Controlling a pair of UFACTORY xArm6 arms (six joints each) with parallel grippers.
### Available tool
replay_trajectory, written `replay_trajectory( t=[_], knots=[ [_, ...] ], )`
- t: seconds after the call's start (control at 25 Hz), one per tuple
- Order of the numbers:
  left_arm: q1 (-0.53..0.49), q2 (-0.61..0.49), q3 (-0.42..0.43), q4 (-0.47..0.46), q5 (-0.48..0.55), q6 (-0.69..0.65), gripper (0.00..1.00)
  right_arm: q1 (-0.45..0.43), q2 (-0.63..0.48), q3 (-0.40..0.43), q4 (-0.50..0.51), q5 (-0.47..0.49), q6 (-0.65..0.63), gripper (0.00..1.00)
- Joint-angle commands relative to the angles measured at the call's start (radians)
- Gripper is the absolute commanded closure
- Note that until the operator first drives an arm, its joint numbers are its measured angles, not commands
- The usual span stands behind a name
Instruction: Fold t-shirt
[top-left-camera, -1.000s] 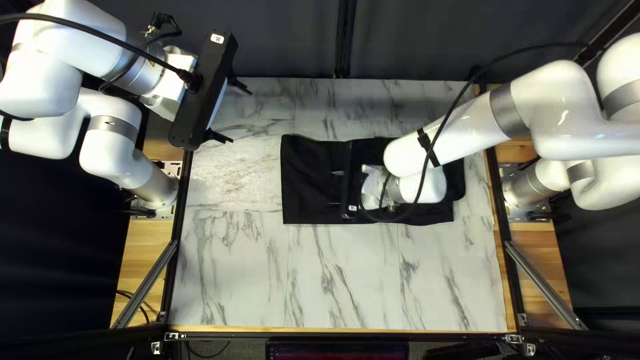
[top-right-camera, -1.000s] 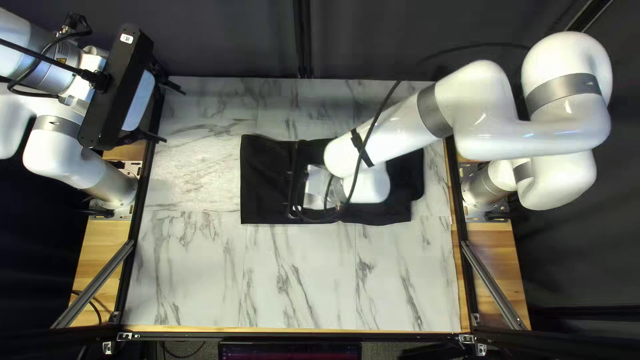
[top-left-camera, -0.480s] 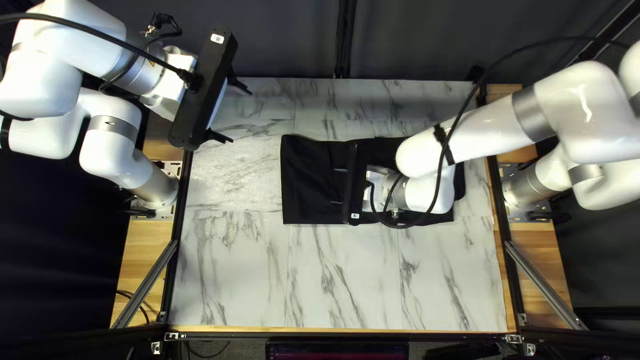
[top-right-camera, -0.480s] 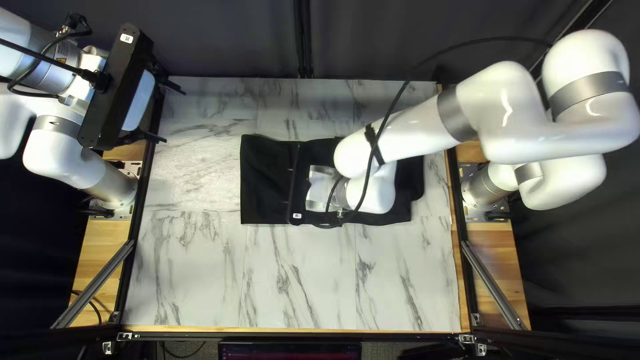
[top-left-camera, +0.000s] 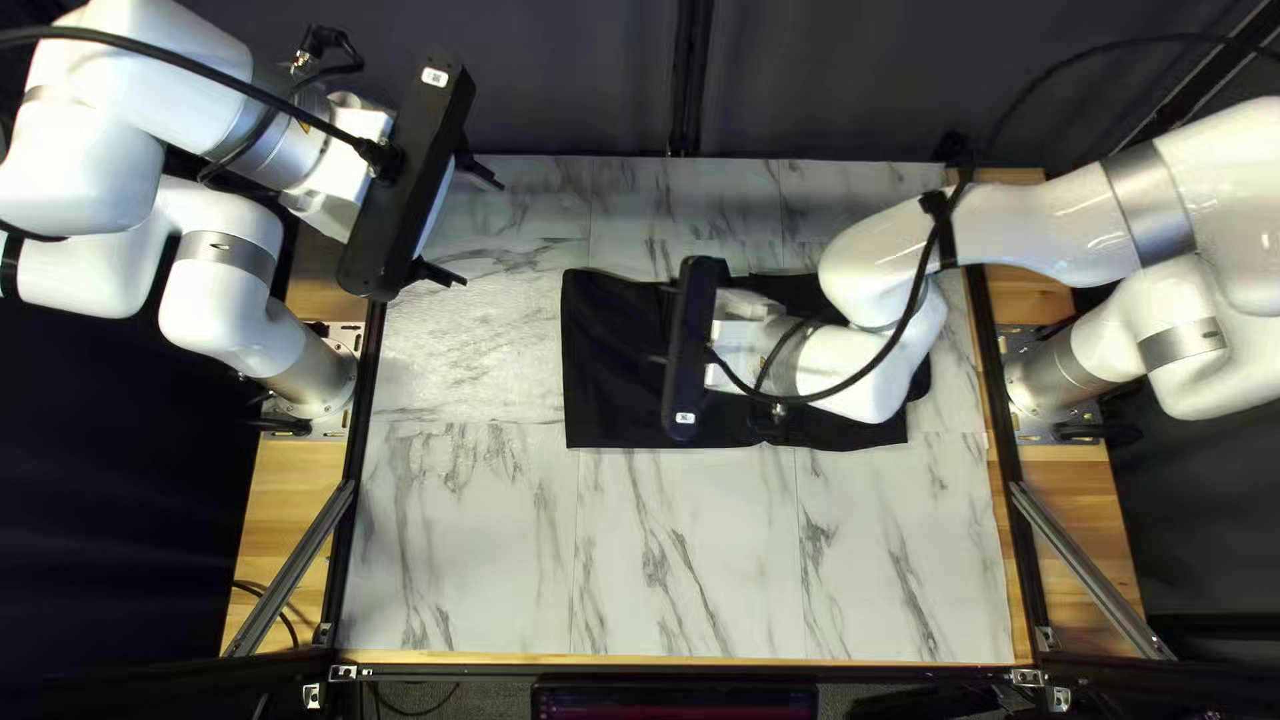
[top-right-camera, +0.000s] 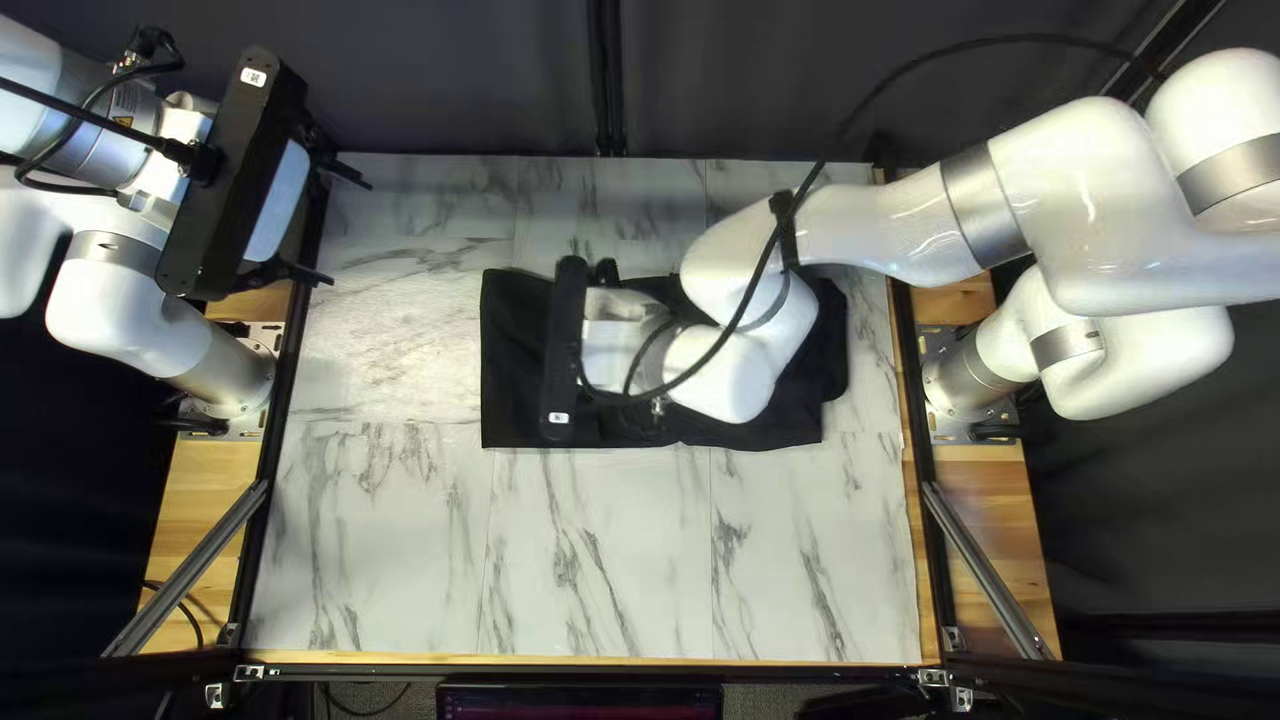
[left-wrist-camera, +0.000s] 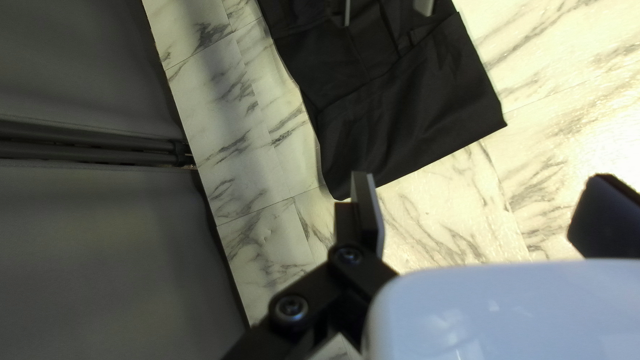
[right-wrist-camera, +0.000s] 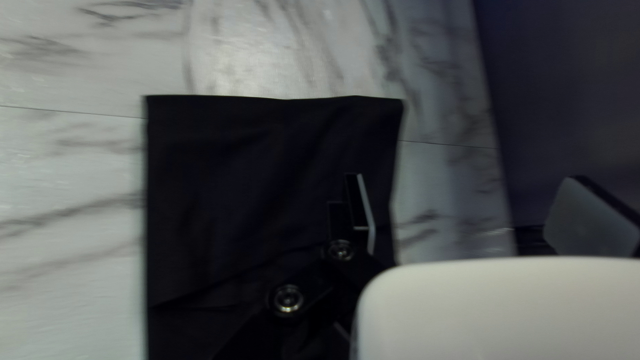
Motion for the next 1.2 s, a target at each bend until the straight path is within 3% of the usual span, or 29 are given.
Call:
replay_trajectory(
  t=[0.04,0.36,0.52,0.64,1.12,1.2],
  knots=[
    [0.0,0.0,0.0,0.0,0.0,0.0,0.0,-0.038,-0.028,-0.082,0.05,0.063,-0.147,0.0],
    [0.0,0.0,0.0,0.0,0.0,0.0,0.0,-0.22,0.012,-0.252,0.211,0.026,-0.45,0.0],
    [0.0,0.0,0.0,0.0,0.0,0.0,0.0,-0.315,0.033,-0.297,0.365,0.005,-0.613,0.0],
    [0.0,0.0,0.0,0.0,0.0,0.0,0.0,-0.386,0.033,-0.303,0.548,-0.016,-0.775,0.0],
    [0.0,0.0,0.0,0.0,0.0,0.0,0.0,-0.391,0.033,-0.303,0.567,-0.018,-0.791,0.0],
    [0.0,0.0,0.0,0.0,0.0,0.0,0.0,-0.431,0.003,-0.252,0.64,-0.066,-0.88,0.0]
  ],
)
